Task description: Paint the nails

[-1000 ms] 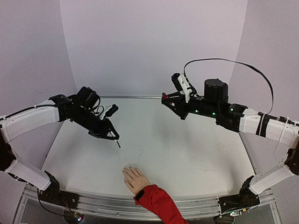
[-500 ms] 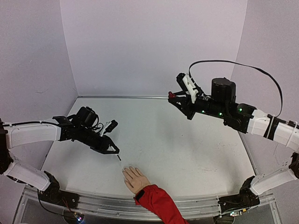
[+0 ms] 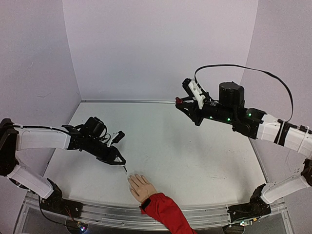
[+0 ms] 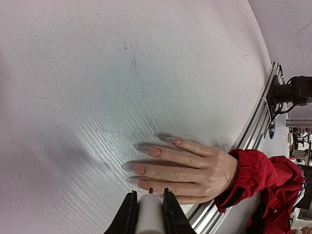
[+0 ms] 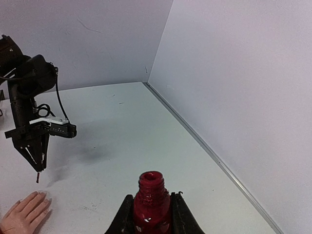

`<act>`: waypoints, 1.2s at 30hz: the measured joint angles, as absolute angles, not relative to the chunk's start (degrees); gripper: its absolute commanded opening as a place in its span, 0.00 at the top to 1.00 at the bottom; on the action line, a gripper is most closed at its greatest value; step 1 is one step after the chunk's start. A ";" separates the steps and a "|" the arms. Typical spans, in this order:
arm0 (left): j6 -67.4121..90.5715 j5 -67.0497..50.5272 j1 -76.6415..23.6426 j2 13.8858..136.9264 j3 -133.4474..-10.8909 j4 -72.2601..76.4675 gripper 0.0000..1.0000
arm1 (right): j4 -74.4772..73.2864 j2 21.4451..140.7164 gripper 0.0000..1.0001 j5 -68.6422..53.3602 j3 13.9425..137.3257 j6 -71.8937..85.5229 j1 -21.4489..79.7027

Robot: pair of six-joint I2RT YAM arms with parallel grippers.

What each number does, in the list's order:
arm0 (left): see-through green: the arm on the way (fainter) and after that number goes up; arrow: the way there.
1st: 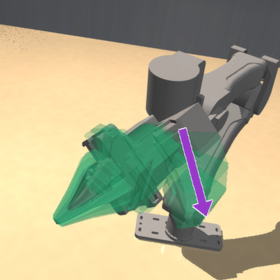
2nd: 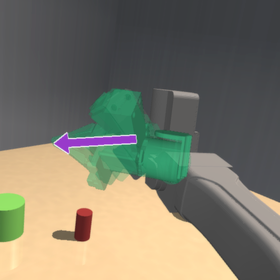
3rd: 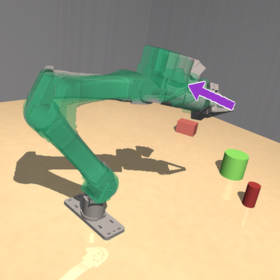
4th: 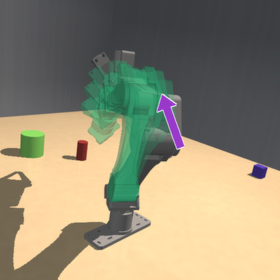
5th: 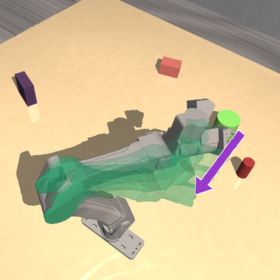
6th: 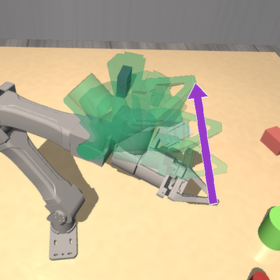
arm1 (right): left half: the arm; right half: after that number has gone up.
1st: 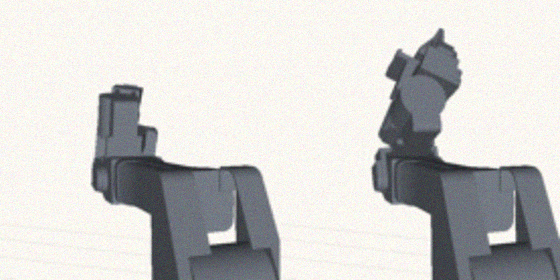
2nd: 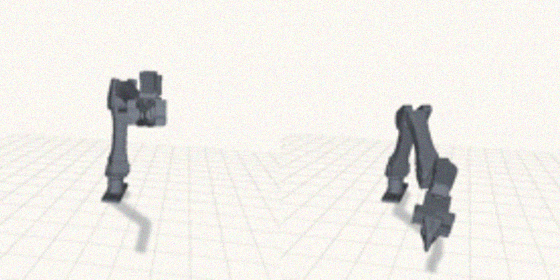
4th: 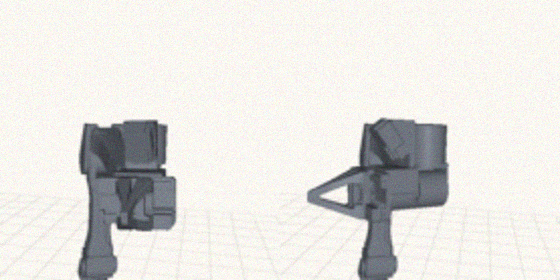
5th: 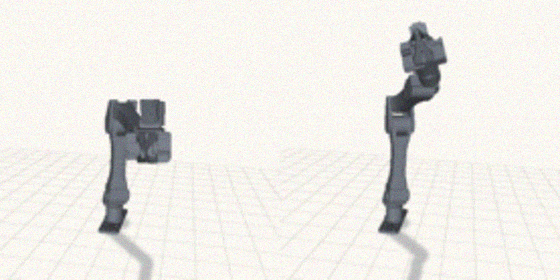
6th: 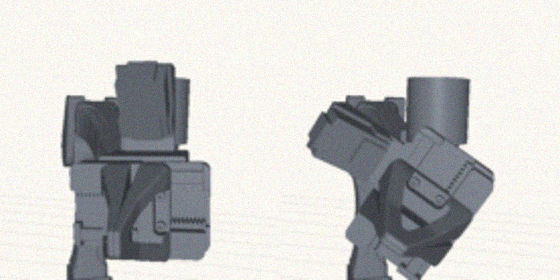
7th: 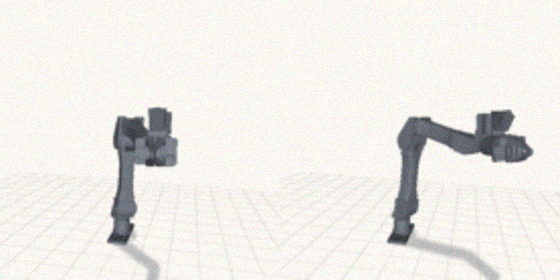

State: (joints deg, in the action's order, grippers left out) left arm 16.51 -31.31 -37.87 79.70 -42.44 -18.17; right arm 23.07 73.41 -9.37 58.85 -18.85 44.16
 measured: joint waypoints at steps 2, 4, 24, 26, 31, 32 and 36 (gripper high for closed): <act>16.53 -31.22 -37.87 79.72 -41.65 -18.04 1.00 | 23.03 73.69 1.00 -9.37 58.85 -18.87 44.12; 16.56 -31.24 -37.87 79.77 -41.17 -17.82 1.00 | 22.87 73.97 1.00 -9.37 58.85 -18.90 44.05; 17.58 -31.57 -37.87 82.02 -39.86 -14.85 1.00 | 22.33 74.70 1.00 -9.37 58.85 -19.33 44.01; 17.65 -31.59 -37.87 82.15 -39.64 -14.44 1.00 | 22.33 74.70 1.00 -9.37 58.85 -19.44 44.01; 17.87 -31.88 -37.87 82.46 -38.83 -14.00 1.00 | 22.33 74.85 1.00 -9.39 58.85 -19.49 44.01; 17.89 -31.99 -37.87 82.72 -38.83 -13.80 1.00 | 22.33 74.91 1.00 -9.39 58.85 -19.49 44.01; 17.98 -32.73 -37.87 83.70 -38.83 -13.34 1.00 | 22.31 75.13 1.00 -9.39 58.85 -19.49 43.92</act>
